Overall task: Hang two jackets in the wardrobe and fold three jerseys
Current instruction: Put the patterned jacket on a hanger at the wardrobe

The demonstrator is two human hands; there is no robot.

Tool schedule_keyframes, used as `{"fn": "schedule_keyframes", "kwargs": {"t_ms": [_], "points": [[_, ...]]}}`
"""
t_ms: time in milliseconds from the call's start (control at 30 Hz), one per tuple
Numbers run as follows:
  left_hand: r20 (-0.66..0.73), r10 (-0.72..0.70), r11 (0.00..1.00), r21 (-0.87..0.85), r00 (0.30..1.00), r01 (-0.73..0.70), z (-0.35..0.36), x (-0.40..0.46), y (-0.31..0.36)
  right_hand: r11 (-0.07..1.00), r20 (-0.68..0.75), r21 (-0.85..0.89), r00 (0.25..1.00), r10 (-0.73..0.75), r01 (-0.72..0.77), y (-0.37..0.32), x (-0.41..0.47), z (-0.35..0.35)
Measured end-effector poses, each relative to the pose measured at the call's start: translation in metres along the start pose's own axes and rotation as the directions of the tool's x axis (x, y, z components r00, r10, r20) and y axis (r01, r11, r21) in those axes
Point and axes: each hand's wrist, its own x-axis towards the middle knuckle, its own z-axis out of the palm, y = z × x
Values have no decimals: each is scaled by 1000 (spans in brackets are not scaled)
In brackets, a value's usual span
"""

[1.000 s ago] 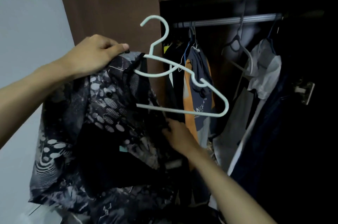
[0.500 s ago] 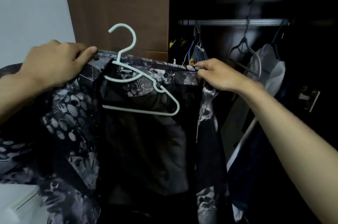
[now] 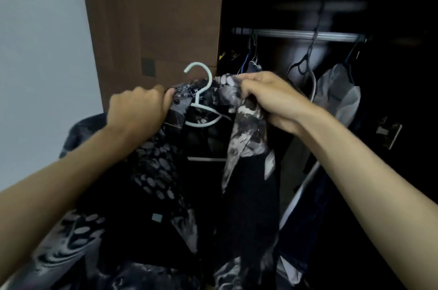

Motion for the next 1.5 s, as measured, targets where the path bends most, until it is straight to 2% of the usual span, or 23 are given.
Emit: {"fn": "schedule_keyframes", "kwargs": {"t_ms": [133,233,333,433,600,667,733,767,867,933,1067,1133,1167,1233,1300,1367,1433,1500], "points": [[109,-124,981,-135,986,138,6,9,20,949,148,296,987,63,-105,15,-16,22],[240,-154,910,-344,958,232,8,20,33,918,159,369,983,94,-147,34,-23,39],[322,-137,798,-524,937,297,13,32,31,952,183,271,978,97,-145,42,-32,40],[338,-108,699,-643,935,314,15,33,23,991,177,39,977,117,-125,42,-45,29],[422,-164,509,-738,892,443,6,33,16,983,42,-150,993,112,-105,49,-53,22],[547,-115,354,-758,829,548,-4,31,20,977,-50,-211,999,13,-24,50,-54,22],[707,-12,207,-690,707,694,-11,30,21,954,-108,-284,986,-129,94,48,-58,25],[747,34,158,-660,664,734,-13,30,20,937,-118,-319,975,-188,142,46,-59,27],[786,118,78,-617,607,783,-14,30,16,906,-69,-348,958,-280,240,45,-60,31],[771,152,101,-634,618,767,-14,28,13,911,-14,-342,968,-250,230,46,-59,30],[736,129,284,-670,664,686,-16,26,14,970,176,-214,981,-81,118,48,-65,20],[727,146,330,-675,670,660,-15,23,10,962,274,-253,961,-28,100,47,-70,14],[726,145,354,-672,672,650,-14,23,9,937,273,-327,962,-29,121,48,-70,12],[706,131,422,-675,696,605,-16,21,9,840,215,-500,970,-116,211,52,-68,12],[652,69,480,-685,755,548,-14,21,12,743,183,-594,952,-247,307,55,-67,12],[569,-24,519,-696,822,497,-12,21,16,662,180,-676,944,-278,324,57,-69,9],[483,-90,575,-688,871,442,-11,23,18,489,164,-817,937,-307,304,57,-73,7],[449,-114,612,-670,886,419,-11,26,16,320,191,-877,872,-450,358,56,-79,8]]}}
